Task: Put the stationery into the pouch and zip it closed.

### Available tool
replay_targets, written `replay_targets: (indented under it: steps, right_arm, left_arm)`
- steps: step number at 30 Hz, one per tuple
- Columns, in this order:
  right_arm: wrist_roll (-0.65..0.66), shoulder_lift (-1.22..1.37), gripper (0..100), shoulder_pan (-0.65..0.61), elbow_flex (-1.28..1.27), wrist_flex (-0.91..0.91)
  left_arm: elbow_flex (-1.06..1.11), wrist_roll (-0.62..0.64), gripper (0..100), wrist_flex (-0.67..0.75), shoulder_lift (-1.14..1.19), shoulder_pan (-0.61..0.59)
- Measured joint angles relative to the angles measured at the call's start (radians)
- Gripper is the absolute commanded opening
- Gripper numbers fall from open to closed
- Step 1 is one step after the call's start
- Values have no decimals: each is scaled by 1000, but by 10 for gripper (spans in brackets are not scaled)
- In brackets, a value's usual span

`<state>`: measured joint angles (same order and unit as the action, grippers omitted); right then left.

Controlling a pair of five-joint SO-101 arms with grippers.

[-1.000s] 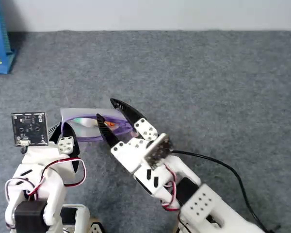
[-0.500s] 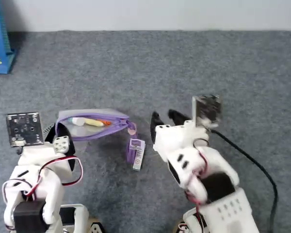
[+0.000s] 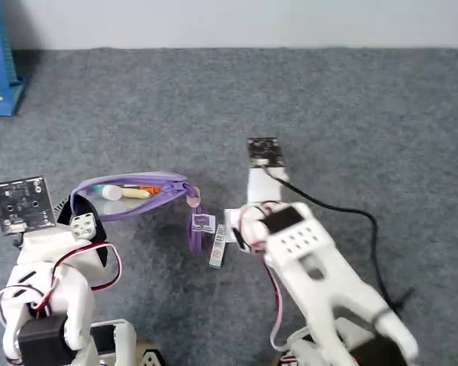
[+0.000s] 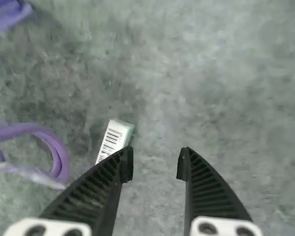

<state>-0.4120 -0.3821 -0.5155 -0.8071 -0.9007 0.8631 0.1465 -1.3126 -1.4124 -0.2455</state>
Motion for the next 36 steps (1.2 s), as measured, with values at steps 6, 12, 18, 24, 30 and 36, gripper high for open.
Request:
replay_targets:
  steps: [6,12,18,24,30,36]
  right_arm:
    - [-37,239,147,-60,160,2]
    - [-37,431,147,-80,293,3]
    - [-66,551,143,-83,374,3]
    - [-69,577,13,-80,390,-20]
    - [-69,534,8,-83,388,-167]
    - [-69,362,8,-83,388,-327]
  left_arm:
    - [0,0,11,0,0,0]
    - [6,0,11,0,0,0]
    - [6,0,11,0,0,0]
    - [6,0,11,0,0,0]
    - [6,0,11,0,0,0]
    - [6,0,11,0,0,0]
